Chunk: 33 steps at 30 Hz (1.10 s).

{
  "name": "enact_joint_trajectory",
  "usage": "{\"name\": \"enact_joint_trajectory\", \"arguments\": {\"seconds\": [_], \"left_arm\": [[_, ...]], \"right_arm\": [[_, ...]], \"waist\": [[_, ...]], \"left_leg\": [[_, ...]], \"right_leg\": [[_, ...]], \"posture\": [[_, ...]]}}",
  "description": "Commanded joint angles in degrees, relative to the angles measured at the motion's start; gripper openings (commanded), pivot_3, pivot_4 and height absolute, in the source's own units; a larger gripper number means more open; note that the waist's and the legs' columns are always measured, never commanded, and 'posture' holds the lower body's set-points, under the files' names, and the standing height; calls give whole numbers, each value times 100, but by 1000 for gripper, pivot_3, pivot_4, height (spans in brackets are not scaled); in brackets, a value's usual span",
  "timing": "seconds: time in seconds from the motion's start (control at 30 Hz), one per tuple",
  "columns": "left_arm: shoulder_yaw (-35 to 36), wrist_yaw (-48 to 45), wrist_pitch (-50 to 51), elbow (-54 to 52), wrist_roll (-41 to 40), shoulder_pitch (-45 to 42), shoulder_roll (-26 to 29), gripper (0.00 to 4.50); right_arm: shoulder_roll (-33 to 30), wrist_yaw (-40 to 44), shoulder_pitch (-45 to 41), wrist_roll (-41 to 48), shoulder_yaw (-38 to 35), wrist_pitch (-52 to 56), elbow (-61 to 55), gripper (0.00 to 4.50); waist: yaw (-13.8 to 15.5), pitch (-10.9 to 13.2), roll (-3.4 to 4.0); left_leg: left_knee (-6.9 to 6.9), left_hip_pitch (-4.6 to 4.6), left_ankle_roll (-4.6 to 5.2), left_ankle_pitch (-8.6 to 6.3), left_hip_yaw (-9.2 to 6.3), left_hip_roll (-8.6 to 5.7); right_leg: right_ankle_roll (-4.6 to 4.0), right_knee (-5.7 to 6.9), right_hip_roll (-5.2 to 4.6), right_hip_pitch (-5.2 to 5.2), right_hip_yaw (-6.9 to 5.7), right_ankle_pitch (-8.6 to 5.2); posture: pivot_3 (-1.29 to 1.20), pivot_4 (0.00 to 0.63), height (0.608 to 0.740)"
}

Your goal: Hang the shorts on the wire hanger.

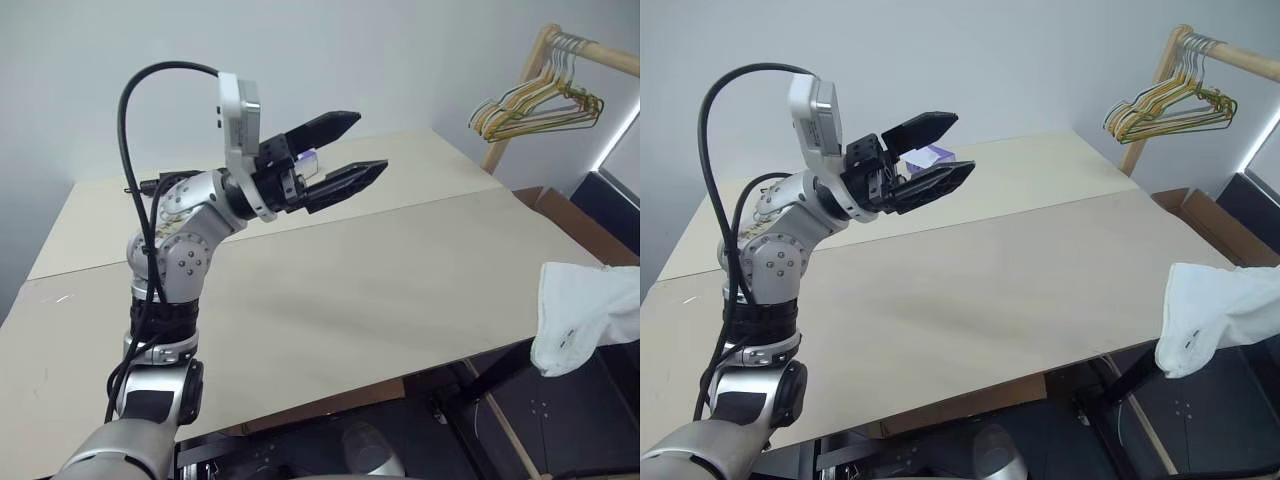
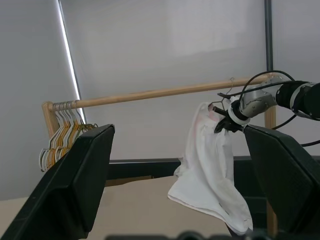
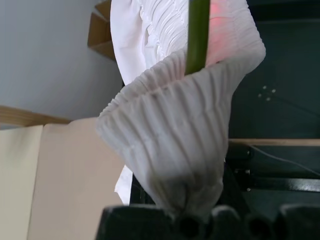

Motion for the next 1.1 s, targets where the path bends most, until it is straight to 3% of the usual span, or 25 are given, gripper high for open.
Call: {"name": "enact_joint_trajectory", "arguments": {"seconds": [0.03,0.33,0.53,0.7,0.97,1.1], "left_arm": [[73,7,-62,-129,-81,-70,27,4446],[41,123,34,-288,-117,-26,12,4446],[4,221,96,-410,-161,-49,-40,4446],[-10,316,152,-539,-204,-39,-64,4500],[18,493,290,-803,-352,59,-12,4500],[12,490,296,-791,-366,64,-2,4500]], "right_arm": [[-187,70,84,109,-47,-289,-70,0],[-165,50,637,191,-151,-371,-6,0],[-222,548,572,-116,403,-304,-167,0],[-222,679,552,-200,652,-352,-160,1493],[-216,785,593,-348,911,-473,-176,4320],[-176,896,655,-600,1257,-598,-268,4477]], "waist": [[-3,2,-4],[-80,2,-3],[-140,2,-3],[-156,-1,2],[-169,-3,5],[-170,-4,8]], "left_leg": [[0,0,-1,0,0,0],[2,4,-1,0,1,4],[2,2,-1,0,2,4],[4,6,-1,0,3,4],[6,18,-1,0,6,4],[6,19,-1,0,6,4]], "right_leg": [[1,-2,0,1,0,1],[3,-8,3,8,0,9],[5,-11,3,9,-1,11],[7,-10,2,12,0,12],[9,-10,2,22,2,14],[10,-10,1,22,3,14]], "posture": [[-552,0,740],[-556,0,740],[-563,0,740],[-562,0,740],[-558,0,740],[-562,0,740]]}}
